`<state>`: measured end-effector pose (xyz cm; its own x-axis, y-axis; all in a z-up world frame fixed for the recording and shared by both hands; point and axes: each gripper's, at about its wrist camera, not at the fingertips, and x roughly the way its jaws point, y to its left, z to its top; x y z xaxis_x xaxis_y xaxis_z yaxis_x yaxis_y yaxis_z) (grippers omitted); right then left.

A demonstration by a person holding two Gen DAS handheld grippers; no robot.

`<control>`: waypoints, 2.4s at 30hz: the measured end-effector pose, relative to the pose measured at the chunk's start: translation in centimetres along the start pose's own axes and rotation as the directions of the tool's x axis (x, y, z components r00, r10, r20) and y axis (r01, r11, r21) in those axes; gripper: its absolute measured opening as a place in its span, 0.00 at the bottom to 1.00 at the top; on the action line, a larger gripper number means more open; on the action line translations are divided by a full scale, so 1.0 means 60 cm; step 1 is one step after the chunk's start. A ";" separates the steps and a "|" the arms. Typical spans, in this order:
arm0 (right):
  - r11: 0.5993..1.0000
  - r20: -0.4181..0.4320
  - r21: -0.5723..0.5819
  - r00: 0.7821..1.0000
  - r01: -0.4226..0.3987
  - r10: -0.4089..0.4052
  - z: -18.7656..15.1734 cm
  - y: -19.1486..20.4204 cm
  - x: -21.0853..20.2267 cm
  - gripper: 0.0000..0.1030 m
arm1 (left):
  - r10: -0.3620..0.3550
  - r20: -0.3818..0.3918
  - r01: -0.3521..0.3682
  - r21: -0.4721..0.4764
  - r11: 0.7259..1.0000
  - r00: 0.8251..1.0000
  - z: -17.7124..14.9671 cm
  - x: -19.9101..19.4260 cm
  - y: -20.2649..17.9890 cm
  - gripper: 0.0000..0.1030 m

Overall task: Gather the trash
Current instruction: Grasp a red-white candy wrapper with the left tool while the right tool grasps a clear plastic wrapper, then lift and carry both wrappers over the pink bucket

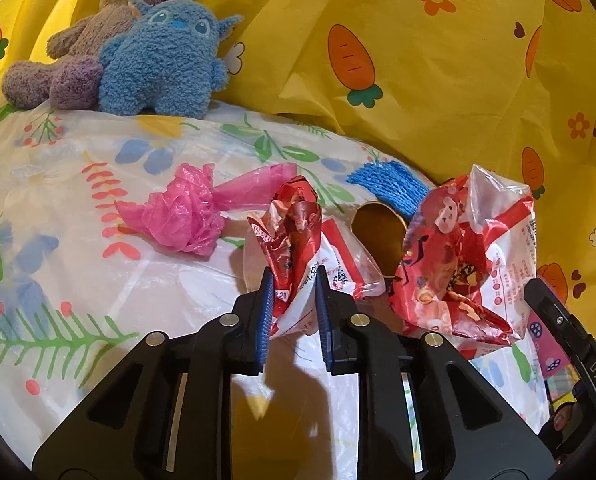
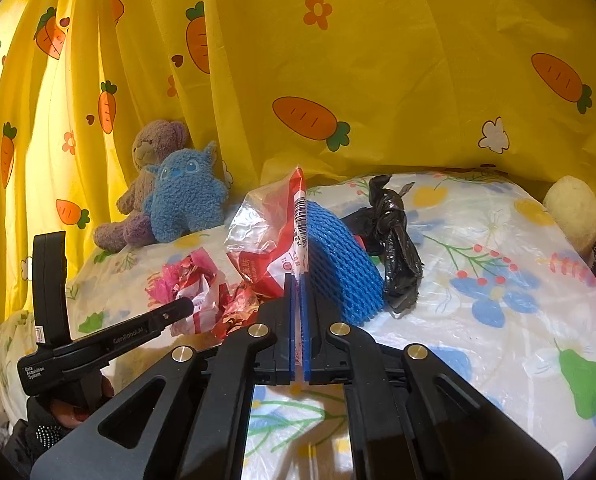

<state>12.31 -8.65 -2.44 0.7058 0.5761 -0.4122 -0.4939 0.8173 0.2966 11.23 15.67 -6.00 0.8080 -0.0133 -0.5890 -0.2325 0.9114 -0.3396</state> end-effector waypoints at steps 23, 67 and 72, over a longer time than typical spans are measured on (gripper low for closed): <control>0.989 0.090 0.106 0.989 0.106 -0.116 -0.040 -0.083 -0.138 0.02 | -0.072 0.106 0.061 0.111 0.992 0.992 -0.028 -0.092 -0.098 0.09; 0.896 0.309 0.240 0.845 0.375 -0.436 0.013 -0.238 -0.328 0.02 | -0.381 -0.004 0.339 0.467 0.817 0.924 -0.056 -0.086 -0.476 0.09; 0.821 0.310 0.320 0.766 0.474 -0.563 0.033 -0.309 -0.364 0.02 | -0.480 -0.067 0.442 0.519 0.732 0.874 -0.067 -0.069 -0.576 0.09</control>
<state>7.06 -36.42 2.75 0.9763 -0.0208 -0.2156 0.0915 0.9418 0.3234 13.77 -17.44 5.24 0.7818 -0.4772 -0.4014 0.4678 0.8744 -0.1286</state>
